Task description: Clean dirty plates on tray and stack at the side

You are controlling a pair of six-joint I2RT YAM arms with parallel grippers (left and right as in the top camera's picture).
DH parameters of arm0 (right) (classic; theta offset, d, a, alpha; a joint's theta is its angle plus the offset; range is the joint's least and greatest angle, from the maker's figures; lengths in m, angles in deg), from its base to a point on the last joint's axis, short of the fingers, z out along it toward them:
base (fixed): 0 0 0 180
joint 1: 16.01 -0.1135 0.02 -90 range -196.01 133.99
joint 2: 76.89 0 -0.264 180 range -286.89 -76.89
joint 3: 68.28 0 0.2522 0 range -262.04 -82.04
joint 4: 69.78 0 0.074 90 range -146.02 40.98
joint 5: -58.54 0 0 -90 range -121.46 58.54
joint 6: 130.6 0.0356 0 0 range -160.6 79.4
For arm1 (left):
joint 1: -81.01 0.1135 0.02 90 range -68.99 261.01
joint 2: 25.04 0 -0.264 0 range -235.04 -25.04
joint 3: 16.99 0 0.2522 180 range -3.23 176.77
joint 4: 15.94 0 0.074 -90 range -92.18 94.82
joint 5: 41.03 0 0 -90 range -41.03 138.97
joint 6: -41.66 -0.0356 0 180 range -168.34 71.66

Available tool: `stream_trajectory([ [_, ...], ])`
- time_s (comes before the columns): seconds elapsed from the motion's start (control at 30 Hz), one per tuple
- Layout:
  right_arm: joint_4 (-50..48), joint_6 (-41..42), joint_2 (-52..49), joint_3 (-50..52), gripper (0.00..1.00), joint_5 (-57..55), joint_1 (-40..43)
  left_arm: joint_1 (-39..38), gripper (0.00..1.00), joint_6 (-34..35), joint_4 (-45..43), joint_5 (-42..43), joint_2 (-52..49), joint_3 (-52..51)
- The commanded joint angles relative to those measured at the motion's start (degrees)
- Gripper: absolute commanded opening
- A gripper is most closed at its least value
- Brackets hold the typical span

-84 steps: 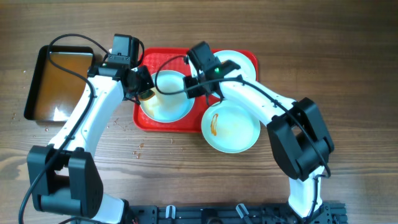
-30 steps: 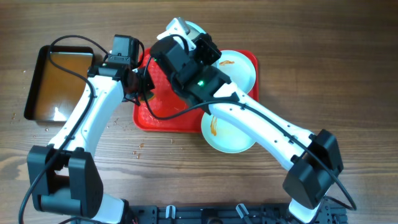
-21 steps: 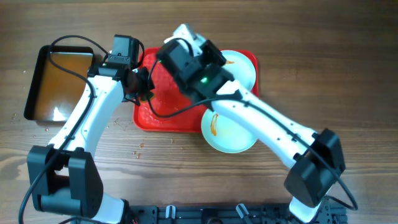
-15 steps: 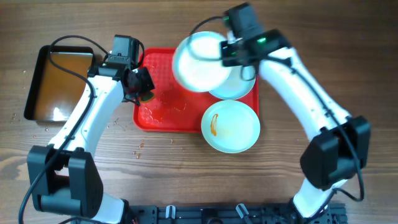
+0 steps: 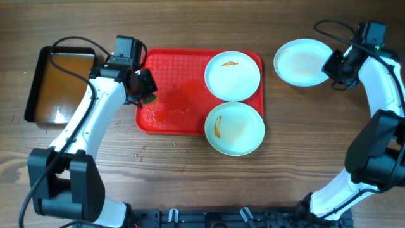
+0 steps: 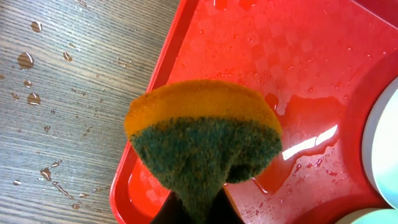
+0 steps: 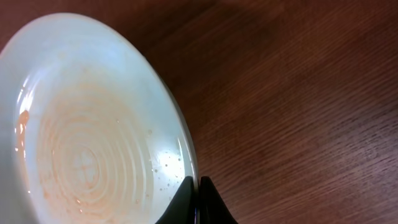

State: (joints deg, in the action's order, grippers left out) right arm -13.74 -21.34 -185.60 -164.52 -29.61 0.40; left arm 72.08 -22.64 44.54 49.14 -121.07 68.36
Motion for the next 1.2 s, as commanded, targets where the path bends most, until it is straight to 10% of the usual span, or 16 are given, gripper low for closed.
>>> stream_trajectory([
  [0.0, -1.20, 0.28, 0.74, 1.55, 0.14, -0.55, -0.15, 0.04, 0.04, 0.50, 0.09, 0.50, 0.35, -0.31],
  [0.07, -0.59, 0.20, 0.70, 1.55, 0.47, 1.14, -0.42, 0.04, 0.04, 0.50, 0.04, 0.50, 0.35, -0.31],
  [0.27, 1.73, -4.17, 0.72, 0.61, 0.52, 18.25, -9.46, 0.04, 0.04, 0.50, -0.15, 0.50, 0.35, -0.31],
  [0.43, -2.40, 3.19, 0.15, 0.63, 0.75, 7.78, -25.27, 0.04, 0.05, 0.50, -0.66, 2.40, 0.35, -0.35],
  [0.83, 2.14, 21.51, -5.40, 0.63, 0.72, 1.49, -31.89, 0.04, 0.04, 0.48, -0.44, 2.40, 0.35, -0.35],
  [1.17, -4.79, 20.48, -11.80, 0.74, 0.34, 7.26, -34.27, 0.04, 0.04, 0.48, -0.17, 2.40, 0.35, -0.35],
])
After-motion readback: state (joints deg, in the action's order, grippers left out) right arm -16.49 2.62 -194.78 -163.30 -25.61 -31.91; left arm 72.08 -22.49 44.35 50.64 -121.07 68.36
